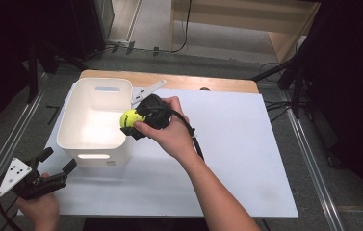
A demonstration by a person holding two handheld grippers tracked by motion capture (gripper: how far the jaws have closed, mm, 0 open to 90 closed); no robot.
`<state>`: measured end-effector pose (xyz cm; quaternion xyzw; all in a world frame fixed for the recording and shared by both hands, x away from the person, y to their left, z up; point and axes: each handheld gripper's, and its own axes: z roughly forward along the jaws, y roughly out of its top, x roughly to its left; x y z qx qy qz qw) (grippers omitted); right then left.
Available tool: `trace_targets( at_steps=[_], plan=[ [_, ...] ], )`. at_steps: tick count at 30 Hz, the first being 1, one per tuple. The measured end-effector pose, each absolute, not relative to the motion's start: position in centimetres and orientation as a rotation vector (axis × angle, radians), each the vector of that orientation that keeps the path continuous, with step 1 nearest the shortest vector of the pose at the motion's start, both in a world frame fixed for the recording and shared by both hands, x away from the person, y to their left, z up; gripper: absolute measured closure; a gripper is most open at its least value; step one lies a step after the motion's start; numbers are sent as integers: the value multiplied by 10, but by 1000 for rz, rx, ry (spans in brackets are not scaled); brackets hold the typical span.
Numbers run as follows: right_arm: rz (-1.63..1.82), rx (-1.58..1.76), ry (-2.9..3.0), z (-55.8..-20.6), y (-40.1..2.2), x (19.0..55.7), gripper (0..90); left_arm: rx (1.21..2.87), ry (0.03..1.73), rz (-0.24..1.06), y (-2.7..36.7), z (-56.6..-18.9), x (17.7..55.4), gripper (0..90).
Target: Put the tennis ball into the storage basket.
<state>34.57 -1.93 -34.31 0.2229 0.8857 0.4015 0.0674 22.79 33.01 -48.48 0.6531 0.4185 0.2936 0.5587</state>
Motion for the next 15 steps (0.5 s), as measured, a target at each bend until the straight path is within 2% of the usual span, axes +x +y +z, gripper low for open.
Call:
trace_targets(
  at_steps=[15],
  plan=[
    [1222,632,2678,-340,-4,348,242,1537,984,688,331,-485,228,79]
  ],
)
